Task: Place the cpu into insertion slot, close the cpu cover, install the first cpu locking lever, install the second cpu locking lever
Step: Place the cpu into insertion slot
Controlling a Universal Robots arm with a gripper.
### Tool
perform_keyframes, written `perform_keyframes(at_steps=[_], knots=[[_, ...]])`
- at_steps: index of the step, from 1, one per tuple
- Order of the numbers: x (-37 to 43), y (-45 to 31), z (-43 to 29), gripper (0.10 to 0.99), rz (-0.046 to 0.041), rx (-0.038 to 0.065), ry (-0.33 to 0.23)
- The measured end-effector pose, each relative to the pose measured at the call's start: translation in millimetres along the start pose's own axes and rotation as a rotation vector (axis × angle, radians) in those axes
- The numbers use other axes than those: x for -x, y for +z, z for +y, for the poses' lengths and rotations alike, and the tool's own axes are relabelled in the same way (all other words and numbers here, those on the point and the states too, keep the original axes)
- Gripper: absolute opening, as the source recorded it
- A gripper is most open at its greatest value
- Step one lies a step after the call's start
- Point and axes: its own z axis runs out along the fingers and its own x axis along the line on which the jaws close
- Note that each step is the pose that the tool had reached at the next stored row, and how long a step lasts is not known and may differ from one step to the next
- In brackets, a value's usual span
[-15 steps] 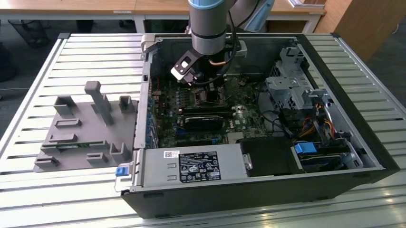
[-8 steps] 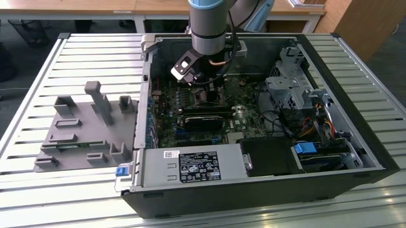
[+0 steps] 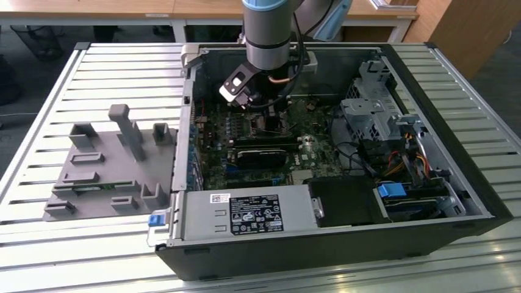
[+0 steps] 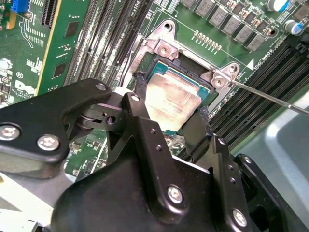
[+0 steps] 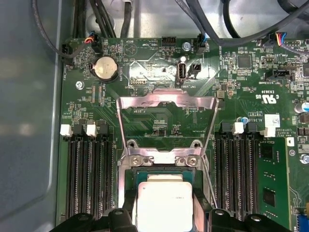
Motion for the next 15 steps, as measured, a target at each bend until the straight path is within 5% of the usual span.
perform_keyframes(at_steps=[15], knots=[[0.0, 2.9, -0.1, 0.553, 0.0005, 0.001, 0.0]])
